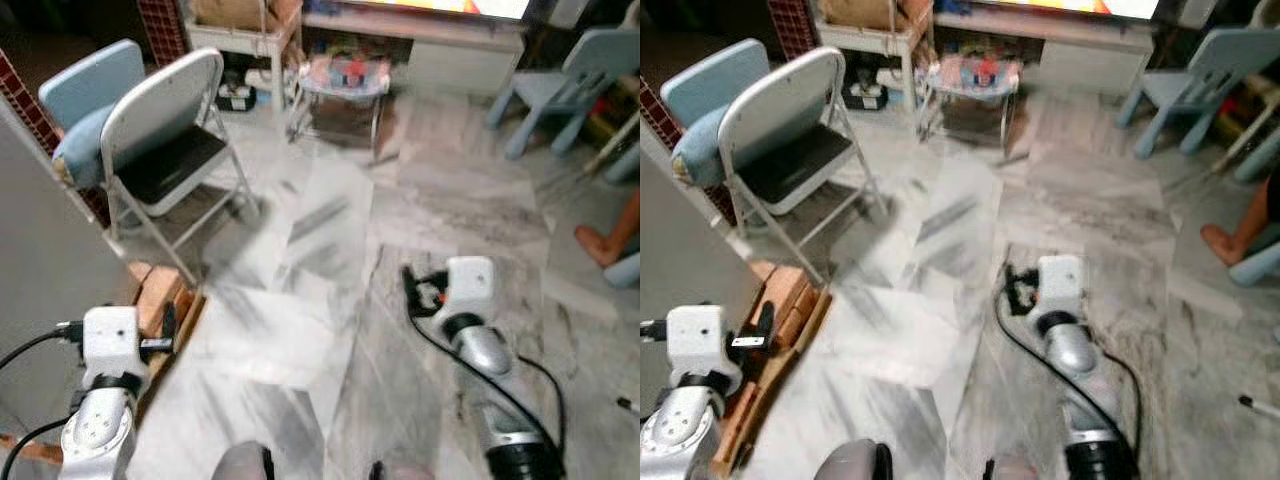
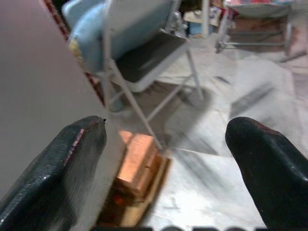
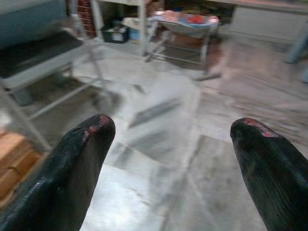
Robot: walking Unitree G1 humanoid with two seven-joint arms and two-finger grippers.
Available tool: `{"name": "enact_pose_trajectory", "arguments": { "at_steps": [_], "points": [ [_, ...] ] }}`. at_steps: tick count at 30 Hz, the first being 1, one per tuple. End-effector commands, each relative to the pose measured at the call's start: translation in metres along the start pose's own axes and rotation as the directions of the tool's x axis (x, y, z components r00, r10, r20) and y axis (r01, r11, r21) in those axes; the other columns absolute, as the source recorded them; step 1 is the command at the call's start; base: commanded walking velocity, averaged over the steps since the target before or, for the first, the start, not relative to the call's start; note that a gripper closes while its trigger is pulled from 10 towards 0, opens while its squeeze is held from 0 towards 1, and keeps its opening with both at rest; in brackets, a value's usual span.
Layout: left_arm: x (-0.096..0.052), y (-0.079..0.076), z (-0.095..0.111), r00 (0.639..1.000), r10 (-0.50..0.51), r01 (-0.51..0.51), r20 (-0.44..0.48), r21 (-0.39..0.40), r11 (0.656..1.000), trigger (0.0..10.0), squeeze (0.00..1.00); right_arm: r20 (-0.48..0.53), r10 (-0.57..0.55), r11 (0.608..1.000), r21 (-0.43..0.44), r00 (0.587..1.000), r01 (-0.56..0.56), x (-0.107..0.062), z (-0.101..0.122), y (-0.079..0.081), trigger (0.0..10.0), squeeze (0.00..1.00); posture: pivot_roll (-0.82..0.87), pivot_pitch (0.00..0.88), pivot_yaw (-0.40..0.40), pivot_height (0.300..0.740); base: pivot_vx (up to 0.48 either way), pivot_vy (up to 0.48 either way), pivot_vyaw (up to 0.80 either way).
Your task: Restocking fridge
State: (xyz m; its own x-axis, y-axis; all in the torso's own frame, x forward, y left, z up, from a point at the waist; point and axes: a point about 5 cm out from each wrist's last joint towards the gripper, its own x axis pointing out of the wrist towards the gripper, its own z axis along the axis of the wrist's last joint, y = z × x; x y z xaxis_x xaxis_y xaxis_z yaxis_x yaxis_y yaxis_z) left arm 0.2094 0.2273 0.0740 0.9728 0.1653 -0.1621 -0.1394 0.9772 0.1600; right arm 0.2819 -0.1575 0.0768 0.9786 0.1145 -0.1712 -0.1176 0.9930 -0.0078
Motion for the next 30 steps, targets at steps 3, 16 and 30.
{"name": "enact_pose_trajectory", "arguments": {
  "at_steps": [3, 16, 30],
  "points": [
    [0.0, -0.004, 0.0, 1.0, -0.016, 0.016, -0.005, -0.006, 1.0, 10.0, 0.0, -0.006, -0.03, 0.999, -0.018, 1.0, 0.03, 0.002, 0.001, -0.011, 10.0, 0.0, 0.04, 0.093, 0.003, 0.74, -0.246, 0.415, 0.0],
    [-0.001, -0.005, -0.003, 0.999, -0.001, -0.001, -0.034, -0.048, 0.999, 10.0, 0.0, 0.014, -0.025, 1.0, 0.002, 1.0, 0.025, 0.007, 0.005, -0.012, 10.0, 0.0, 0.05, 0.087, -0.007, 0.74, -0.364, 0.313, 0.0],
    [0.0, 0.011, 0.004, 0.999, 0.013, -0.013, 0.053, -0.007, 1.0, 10.0, 0.0, 0.052, -0.019, 1.0, 0.021, 0.998, 0.018, 0.017, 0.016, -0.012, 10.0, 0.0, 0.07, 0.102, -0.013, 0.74, -0.26, 0.224, 0.0]
  ]
}}
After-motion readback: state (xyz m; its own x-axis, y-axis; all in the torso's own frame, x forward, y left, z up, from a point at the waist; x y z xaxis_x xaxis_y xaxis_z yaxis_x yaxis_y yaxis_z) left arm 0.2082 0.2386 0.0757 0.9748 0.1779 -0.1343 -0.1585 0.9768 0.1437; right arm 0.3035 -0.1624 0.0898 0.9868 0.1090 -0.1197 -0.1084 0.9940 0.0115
